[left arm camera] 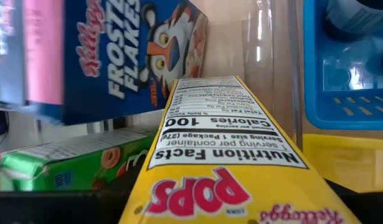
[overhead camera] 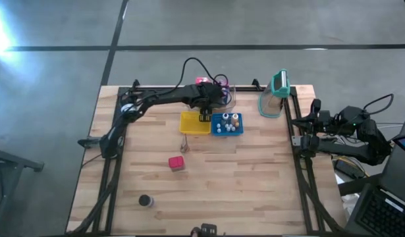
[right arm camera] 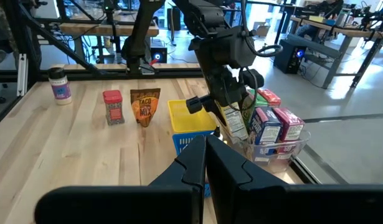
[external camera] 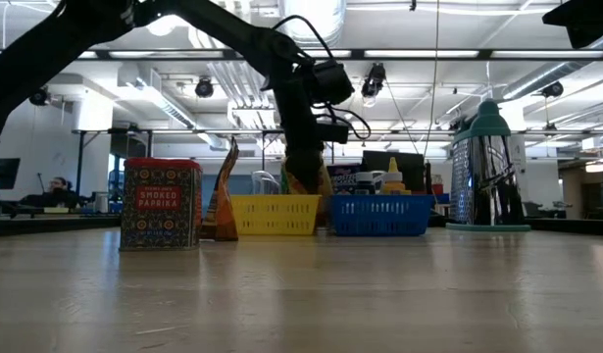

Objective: Pick & Place Kitchen Items
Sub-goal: Put the yellow cereal box into the transparent bin

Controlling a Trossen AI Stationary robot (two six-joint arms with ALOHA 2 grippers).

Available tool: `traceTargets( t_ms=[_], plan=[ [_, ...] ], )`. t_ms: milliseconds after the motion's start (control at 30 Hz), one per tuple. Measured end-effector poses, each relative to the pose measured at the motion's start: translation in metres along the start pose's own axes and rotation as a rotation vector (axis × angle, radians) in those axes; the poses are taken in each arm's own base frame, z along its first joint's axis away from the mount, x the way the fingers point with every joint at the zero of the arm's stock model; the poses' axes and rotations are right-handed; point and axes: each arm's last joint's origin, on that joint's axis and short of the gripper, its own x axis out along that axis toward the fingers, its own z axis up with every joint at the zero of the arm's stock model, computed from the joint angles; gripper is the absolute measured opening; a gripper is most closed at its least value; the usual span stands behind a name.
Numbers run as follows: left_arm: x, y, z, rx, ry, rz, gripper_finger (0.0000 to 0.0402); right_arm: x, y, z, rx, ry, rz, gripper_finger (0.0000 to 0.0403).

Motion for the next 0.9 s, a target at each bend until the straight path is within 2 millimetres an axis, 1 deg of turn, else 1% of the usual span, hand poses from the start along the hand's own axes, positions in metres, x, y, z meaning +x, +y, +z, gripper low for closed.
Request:
traceTargets(
  t_ms=[267,533,633,900],
  plan=[
    [0.002,0.001,0.003,0.01,-0.024,0.014,0.0193,0.0,0.0,0.0,0.0,0.0,0.0,0.0008],
    [-0.001,0.005,0.006,0.007,-0.028,0.045,0.0239,0.0,0.0,0.0,0.0,0.0,0.0,0.0008],
    [-0.003,0.006,0.006,0.012,-0.029,0.05,0.025,0.0,0.0,0.0,0.0,0.0,0.0,0.0008],
    [-0.009,0.008,0.009,0.036,-0.033,0.05,0.0255,0.0,0.0,0.0,0.0,0.0,0.0,0.0008]
  ],
)
